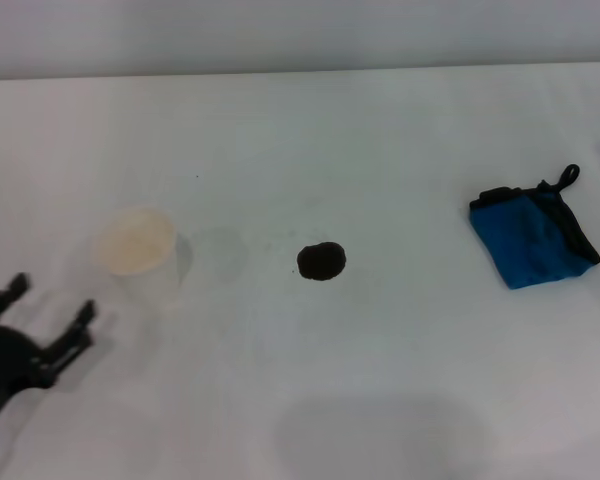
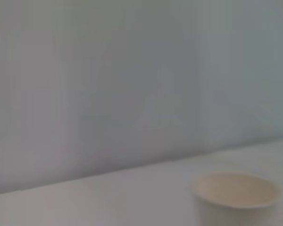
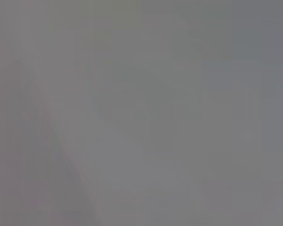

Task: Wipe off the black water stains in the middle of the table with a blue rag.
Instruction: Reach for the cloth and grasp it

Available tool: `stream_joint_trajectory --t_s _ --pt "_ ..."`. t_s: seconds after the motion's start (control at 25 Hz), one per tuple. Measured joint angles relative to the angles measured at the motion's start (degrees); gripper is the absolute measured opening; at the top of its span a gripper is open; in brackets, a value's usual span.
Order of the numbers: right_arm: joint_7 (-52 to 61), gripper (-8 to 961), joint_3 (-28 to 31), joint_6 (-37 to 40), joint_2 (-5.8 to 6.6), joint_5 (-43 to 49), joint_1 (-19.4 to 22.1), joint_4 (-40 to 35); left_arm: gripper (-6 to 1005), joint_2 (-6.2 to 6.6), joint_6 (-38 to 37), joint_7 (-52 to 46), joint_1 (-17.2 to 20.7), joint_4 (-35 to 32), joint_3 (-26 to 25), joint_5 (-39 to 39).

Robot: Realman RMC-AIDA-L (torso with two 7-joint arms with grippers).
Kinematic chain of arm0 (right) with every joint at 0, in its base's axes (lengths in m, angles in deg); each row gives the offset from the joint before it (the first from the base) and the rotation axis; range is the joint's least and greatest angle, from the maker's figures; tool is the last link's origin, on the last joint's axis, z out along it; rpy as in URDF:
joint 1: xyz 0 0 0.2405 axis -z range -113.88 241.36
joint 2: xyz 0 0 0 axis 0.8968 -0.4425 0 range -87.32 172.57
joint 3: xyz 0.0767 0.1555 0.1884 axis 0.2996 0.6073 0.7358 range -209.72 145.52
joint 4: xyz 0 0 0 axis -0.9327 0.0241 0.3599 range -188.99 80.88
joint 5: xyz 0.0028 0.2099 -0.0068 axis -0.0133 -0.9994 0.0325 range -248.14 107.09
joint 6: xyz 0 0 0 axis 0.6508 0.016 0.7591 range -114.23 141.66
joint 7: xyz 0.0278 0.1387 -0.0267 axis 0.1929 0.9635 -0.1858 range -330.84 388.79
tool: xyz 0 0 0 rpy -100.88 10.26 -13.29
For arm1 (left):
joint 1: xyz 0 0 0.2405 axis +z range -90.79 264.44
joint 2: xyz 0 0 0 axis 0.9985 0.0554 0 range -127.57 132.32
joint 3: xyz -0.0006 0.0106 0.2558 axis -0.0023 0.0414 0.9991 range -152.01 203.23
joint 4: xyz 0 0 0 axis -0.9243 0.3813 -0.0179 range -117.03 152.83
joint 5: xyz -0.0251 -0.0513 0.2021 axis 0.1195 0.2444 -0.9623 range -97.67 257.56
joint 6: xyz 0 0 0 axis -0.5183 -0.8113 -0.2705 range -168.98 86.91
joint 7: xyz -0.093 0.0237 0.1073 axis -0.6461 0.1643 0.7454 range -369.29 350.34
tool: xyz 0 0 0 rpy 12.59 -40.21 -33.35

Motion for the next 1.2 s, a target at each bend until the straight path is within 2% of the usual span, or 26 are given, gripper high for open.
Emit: stream_joint_trajectory --t_s 0.24,0.48,0.6,0.76,0.88,0.96,1.04,1.08,1.16,1.2 --pt "1.74 486 -0.22 -0.33 -0.25 -0.07 0.35 -2.58 878 -0.12 -2.17 0.85 4.88 1.29 -0.08 14.0" --pt "14.84 486 -0.64 -0.39 1.82 2.38 -0.2 -5.21 878 0.1 -2.53 1.05 5.09 2.13 -0.08 22.04" --pt "26.71 486 -1.35 -0.52 3.76 8.0 -1.95 -7.21 877 0.04 -2.54 1.09 3.82 2.9 -0.09 27.55" --pt "43.16 486 -5.97 -2.5 7.99 18.58 -5.49 -10.32 875 0.05 -1.88 1.12 1.42 4.1 -0.08 28.47" --pt "48.33 486 -9.29 -6.73 10.82 24.47 -8.79 -11.15 873 -0.03 -0.95 1.39 -0.11 4.59 -0.08 28.62" --pt "50.94 486 -10.15 -10.12 11.98 28.37 -11.07 -11.91 872 -0.03 -0.46 1.89 -1.1 4.61 -0.08 28.66" --pt "53.65 486 -10.89 -13.5 12.24 33.47 -13.53 -14.48 872 -0.03 -0.37 2.27 -1.76 4.62 -0.08 28.66" --pt "55.05 486 -11.54 -14.91 11.93 36.22 -14.75 -16.65 872 -0.01 -0.37 2.36 -2.0 4.62 -0.05 28.66" --pt "58.51 486 -13.82 -15.75 10.53 42.81 -16.44 -21.92 872 0.06 -0.34 2.42 -2.41 4.63 -0.02 28.66" --pt "60.64 486 -15.55 -16.04 9.21 46.67 -17.28 -25.21 872 0.07 -0.34 2.43 -2.64 4.63 0.01 28.67"
